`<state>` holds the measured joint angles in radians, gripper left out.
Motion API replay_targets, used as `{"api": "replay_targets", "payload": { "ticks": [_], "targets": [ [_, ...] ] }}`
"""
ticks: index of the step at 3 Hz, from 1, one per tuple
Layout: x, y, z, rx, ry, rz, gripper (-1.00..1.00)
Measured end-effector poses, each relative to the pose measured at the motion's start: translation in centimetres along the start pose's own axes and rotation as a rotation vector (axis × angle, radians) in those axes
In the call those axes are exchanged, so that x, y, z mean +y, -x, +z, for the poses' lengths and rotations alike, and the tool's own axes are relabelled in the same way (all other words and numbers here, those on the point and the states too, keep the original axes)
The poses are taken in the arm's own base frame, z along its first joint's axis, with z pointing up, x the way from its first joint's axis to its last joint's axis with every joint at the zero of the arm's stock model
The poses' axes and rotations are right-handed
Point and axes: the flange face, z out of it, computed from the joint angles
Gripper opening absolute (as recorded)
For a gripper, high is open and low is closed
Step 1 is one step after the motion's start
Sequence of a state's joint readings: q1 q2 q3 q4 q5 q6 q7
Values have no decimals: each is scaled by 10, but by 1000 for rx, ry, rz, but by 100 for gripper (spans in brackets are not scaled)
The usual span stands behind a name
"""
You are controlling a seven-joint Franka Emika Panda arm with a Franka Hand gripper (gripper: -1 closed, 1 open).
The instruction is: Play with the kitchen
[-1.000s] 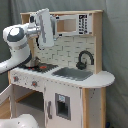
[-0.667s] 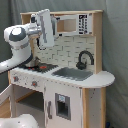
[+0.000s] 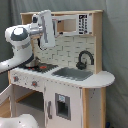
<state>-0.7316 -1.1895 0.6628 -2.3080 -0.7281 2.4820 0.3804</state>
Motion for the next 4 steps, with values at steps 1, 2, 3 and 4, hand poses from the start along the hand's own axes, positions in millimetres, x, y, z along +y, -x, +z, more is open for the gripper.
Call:
{"api": "replay_targets", "payload": {
  "ticks": [1,2,3,4],
  "targets": [
    [-30,-23,-14,74,-69,-14,-100],
    [-38,-48,-21,113,-99,-18,-100],
    [-51,-72,-22,140,-132,-27,-100],
    [-70,-92,-21,160,-165,-42,-100]
  ]
}}
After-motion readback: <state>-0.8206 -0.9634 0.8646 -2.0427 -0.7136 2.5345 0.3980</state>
